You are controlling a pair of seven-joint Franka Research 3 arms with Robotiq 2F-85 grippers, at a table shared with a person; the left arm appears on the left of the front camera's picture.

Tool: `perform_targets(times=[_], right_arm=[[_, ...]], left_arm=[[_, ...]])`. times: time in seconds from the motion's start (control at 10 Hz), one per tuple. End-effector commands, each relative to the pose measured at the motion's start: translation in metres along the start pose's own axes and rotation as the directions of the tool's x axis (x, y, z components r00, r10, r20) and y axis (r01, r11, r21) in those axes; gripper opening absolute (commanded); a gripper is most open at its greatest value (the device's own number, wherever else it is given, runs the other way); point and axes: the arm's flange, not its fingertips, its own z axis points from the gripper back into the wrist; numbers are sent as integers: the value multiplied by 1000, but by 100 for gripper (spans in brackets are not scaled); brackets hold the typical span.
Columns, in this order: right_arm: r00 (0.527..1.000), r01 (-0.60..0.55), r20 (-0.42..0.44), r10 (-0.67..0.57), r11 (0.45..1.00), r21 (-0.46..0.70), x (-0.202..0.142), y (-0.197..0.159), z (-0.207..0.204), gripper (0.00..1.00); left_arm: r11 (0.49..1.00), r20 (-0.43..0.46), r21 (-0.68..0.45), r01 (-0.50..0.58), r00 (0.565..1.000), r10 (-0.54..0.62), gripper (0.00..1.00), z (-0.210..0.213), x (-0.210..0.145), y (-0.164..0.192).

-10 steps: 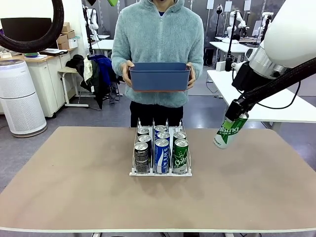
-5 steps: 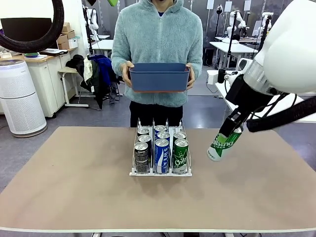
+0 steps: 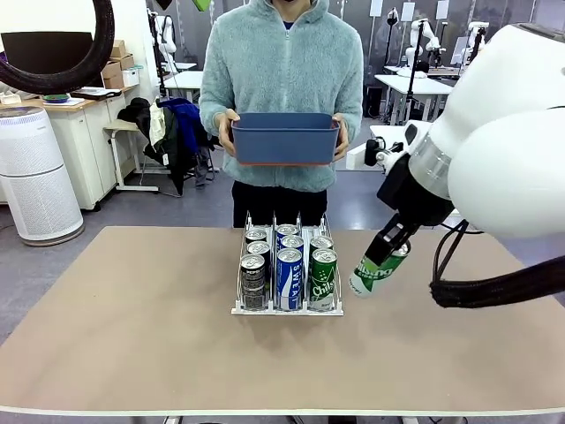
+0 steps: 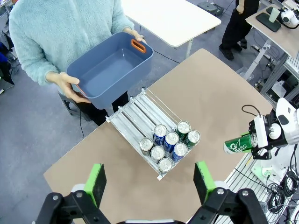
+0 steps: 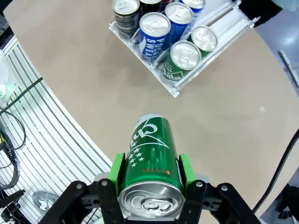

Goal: Fill the beverage cans into the dispenser.
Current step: Place the picked Sprite in the line of the Automatic Can Dispenser with the same cans.

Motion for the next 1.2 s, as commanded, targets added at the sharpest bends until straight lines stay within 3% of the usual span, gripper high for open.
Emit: perform_targets(times=[0.0,0.5,0.6,0.9,1.1], right_arm=[[999,-22,46,23,1000,-18,-4,10,-16,58],[998,-59,2,59,998,7,30,19,-70,58],[999,-45,-10,45,998,32,19,13,-52,58],[998,-50,-23,50,998,36,21,11,-67,58],[999,-19,36,19,1000,2,29,-4,-82,58]], left_arm=[[1000,0,0,-7,1000,7,100,1,-1,1],[1000,0,0,-7,1000,7,100,1,-1,1],[1000,0,0,-7,1000,7,100,1,-1,1],[1000,0,0,-7,1000,7,100,1,-1,1],[1000,0,0,-7,1000,7,100,1,-1,1]])
